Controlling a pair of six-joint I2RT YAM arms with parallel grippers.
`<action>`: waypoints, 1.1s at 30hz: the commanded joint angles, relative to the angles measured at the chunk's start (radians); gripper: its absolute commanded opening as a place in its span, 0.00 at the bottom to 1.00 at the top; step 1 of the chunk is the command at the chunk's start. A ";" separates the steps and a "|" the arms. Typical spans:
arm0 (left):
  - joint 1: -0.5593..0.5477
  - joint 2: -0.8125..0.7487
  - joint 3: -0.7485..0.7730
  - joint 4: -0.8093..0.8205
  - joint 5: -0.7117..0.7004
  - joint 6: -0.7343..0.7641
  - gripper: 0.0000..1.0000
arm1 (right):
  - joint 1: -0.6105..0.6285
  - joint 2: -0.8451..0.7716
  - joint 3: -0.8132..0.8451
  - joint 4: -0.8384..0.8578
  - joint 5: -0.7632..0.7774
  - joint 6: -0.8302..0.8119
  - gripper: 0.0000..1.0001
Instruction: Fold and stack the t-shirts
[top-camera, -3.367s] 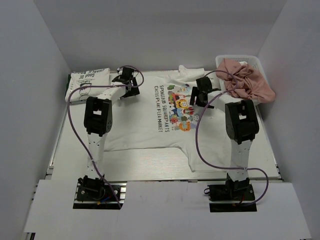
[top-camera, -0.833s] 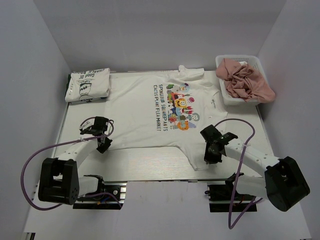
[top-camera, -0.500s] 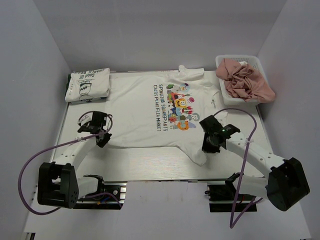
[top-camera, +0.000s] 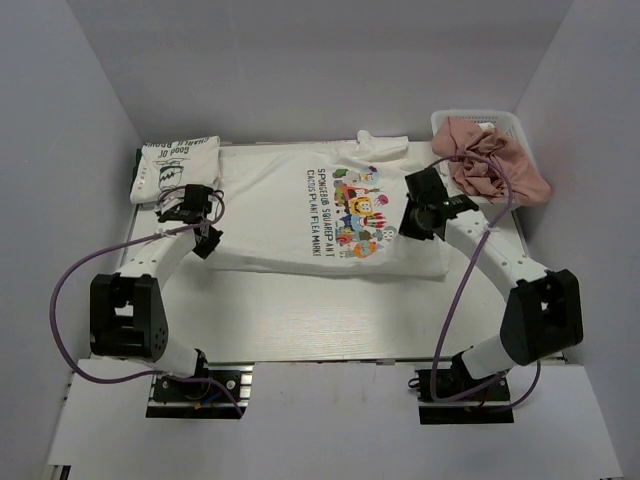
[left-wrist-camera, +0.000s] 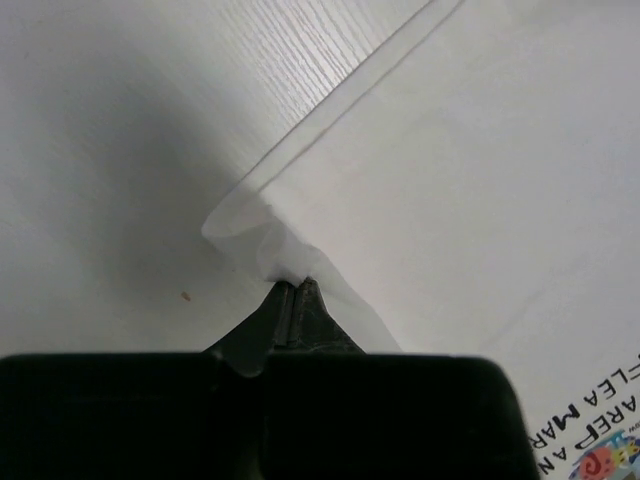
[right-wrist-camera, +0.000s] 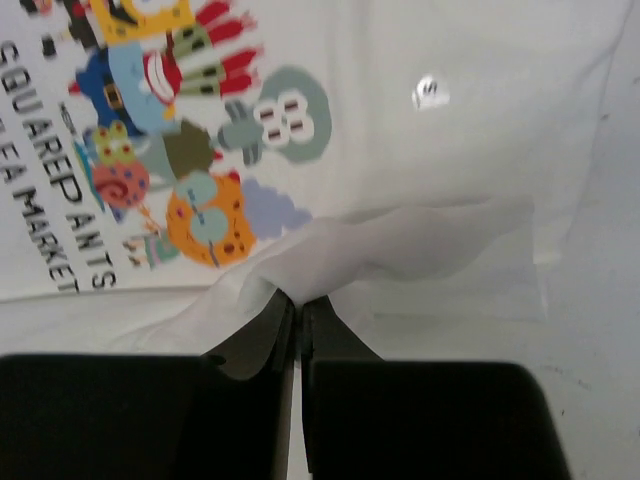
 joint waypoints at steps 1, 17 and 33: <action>0.034 0.041 0.062 -0.012 -0.026 -0.007 0.00 | -0.051 0.087 0.111 0.087 -0.013 -0.063 0.00; 0.095 0.381 0.366 0.016 0.009 0.009 0.74 | -0.168 0.730 0.858 0.009 -0.130 -0.195 0.56; 0.078 0.144 0.197 0.102 0.138 0.183 1.00 | -0.083 0.431 0.260 0.343 -0.352 -0.223 0.90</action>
